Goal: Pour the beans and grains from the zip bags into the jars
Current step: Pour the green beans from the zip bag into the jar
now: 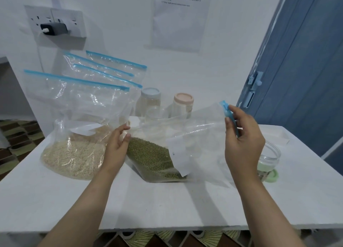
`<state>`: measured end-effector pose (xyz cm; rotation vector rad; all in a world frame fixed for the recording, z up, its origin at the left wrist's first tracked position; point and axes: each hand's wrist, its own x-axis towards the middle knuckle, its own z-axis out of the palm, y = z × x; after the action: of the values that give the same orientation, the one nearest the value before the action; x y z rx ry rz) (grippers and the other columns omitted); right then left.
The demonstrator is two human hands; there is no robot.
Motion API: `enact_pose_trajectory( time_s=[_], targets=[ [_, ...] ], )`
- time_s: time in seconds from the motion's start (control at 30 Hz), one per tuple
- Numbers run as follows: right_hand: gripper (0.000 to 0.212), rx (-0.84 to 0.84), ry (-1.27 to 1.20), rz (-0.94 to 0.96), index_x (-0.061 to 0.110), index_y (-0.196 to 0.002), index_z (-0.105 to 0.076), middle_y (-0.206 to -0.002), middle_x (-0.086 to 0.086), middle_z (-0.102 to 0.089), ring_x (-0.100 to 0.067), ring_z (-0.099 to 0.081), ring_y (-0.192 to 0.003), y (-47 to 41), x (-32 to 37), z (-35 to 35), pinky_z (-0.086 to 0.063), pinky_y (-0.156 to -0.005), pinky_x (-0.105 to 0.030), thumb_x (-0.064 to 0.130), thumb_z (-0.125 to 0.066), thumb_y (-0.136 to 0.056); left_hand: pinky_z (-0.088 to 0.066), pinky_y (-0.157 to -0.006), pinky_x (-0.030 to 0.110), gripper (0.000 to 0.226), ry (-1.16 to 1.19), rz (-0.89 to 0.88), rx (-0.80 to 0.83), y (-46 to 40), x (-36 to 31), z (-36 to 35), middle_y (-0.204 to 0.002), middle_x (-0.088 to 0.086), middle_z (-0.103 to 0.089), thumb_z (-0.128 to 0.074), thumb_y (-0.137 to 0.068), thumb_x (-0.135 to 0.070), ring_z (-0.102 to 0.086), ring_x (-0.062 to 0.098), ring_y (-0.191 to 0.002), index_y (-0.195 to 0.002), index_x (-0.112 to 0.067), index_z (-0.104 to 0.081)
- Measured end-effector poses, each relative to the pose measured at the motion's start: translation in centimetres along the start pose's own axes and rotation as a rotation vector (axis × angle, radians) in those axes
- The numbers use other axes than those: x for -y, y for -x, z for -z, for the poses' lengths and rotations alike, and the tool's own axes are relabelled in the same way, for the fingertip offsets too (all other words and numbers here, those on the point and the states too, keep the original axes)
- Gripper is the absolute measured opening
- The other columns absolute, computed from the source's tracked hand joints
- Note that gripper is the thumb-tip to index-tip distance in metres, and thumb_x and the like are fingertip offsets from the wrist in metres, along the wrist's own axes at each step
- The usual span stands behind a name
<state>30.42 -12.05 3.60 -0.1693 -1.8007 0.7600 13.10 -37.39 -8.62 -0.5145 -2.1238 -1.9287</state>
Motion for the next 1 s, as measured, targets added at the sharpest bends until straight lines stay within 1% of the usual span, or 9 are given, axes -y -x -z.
enact_pose_trajectory(
  time_s=[0.1, 0.23, 0.4, 0.57, 0.67, 0.73, 0.8, 0.93, 1.0],
  targets=[
    [0.028, 0.02, -0.008, 0.007, 0.011, -0.124, -0.066, -0.106, 0.008, -0.062, -0.001, -0.059, -0.092, -0.1, -0.2, -0.1, -0.05, -0.077, -0.015, 0.006, -0.06, -0.098, -0.044, -0.103, 0.034, 0.022, 0.062, 0.045, -0.041, 0.4, 0.7, -0.6, -0.115, -0.021, -0.065, -0.058, -0.099, -0.017, -0.059, 0.01, -0.119, -0.1, -0.038, -0.062],
    [0.028, 0.03, -0.02, 0.015, 0.011, -0.124, -0.066, -0.105, 0.008, -0.062, -0.005, -0.059, -0.091, -0.5, -0.5, -0.3, -0.053, -0.076, -0.025, 0.006, -0.061, -0.097, -0.047, -0.086, 0.024, 0.028, 0.027, 0.076, -0.189, -0.3, 0.2, -0.9, -0.089, -0.023, -0.068, -0.062, -0.096, -0.009, -0.062, -0.007, -0.087, -0.087, -0.035, -0.062],
    [0.027, 0.021, -0.076, 0.027, 0.011, -0.123, -0.066, -0.099, 0.01, -0.06, -0.008, -0.06, -0.087, -1.4, -0.9, -0.2, -0.057, -0.073, -0.038, 0.005, -0.06, -0.097, -0.046, -0.072, 0.01, 0.021, 0.052, 0.053, -0.29, -1.0, -1.4, -2.1, -0.084, -0.012, -0.065, -0.059, -0.097, -0.005, -0.061, -0.011, -0.073, -0.092, -0.026, -0.063],
    [0.029, 0.048, -0.116, 0.036, 0.015, -0.124, -0.067, -0.096, 0.023, -0.057, -0.012, -0.06, -0.085, -2.7, -1.1, -0.5, -0.056, -0.075, -0.039, 0.006, -0.059, -0.098, -0.047, -0.062, 0.011, 0.032, 0.063, 0.081, -0.332, -1.7, -1.9, -3.0, -0.079, -0.003, -0.064, -0.051, -0.098, 0.001, -0.063, -0.002, -0.063, -0.091, -0.029, -0.061],
    [0.03, 0.072, -0.138, 0.049, 0.017, -0.123, -0.068, -0.092, 0.009, -0.061, -0.007, -0.058, -0.082, -3.2, -1.7, -0.7, -0.05, -0.074, -0.027, 0.004, -0.059, -0.098, -0.045, -0.063, 0.013, 0.033, 0.112, 0.135, -0.323, -1.3, -1.9, -3.6, -0.087, 0.0, -0.061, -0.046, -0.099, 0.004, -0.059, 0.006, -0.069, -0.085, -0.025, -0.052],
    [0.03, 0.092, -0.123, 0.082, 0.015, -0.12, -0.07, -0.089, 0.0, -0.061, 0.0, -0.055, -0.08, -3.3, -2.1, -0.7, -0.041, -0.072, -0.011, 0.001, -0.059, -0.096, -0.045, -0.074, 0.02, 0.034, 0.139, 0.158, -0.326, -1.1, -2.1, -3.6, -0.088, -0.001, -0.061, -0.045, -0.099, 0.006, -0.057, 0.009, -0.074, -0.08, -0.021, -0.056],
    [0.031, 0.111, -0.117, 0.085, 0.014, -0.12, -0.071, -0.088, -0.001, -0.061, 0.004, -0.054, -0.079, -3.5, -2.4, -0.6, -0.037, -0.073, -0.006, -0.001, -0.059, -0.096, -0.045, -0.079, 0.025, 0.033, 0.165, 0.186, -0.307, -0.8, -2.5, -3.6, -0.1, 0.003, -0.064, -0.049, -0.096, 0.003, -0.058, 0.013, -0.08, -0.081, -0.022, -0.063],
    [0.032, 0.145, -0.149, 0.053, 0.015, -0.121, -0.071, -0.092, 0.0, -0.061, 0.002, -0.055, -0.081, -3.7, -3.1, -0.2, -0.04, -0.073, -0.008, -0.001, -0.058, -0.096, -0.044, -0.103, 0.031, 0.027, 0.161, 0.184, -0.197, 0.4, -2.7, -3.5, -0.129, -0.004, -0.062, -0.062, -0.095, -0.007, -0.058, 0.011, -0.115, -0.107, -0.03, -0.07],
    [0.033, 0.164, -0.173, 0.04, 0.016, -0.121, -0.07, -0.093, 0.0, -0.061, -0.001, -0.056, -0.081, -3.8, -3.4, 0.1, -0.042, -0.072, -0.01, -0.001, -0.058, -0.096, -0.039, -0.105, 0.024, 0.031, 0.125, 0.161, -0.17, 1.1, -2.8, -3.9, -0.128, -0.009, -0.059, -0.063, -0.095, -0.006, -0.052, 0.008, -0.124, -0.12, -0.025, -0.066]
  ],
)
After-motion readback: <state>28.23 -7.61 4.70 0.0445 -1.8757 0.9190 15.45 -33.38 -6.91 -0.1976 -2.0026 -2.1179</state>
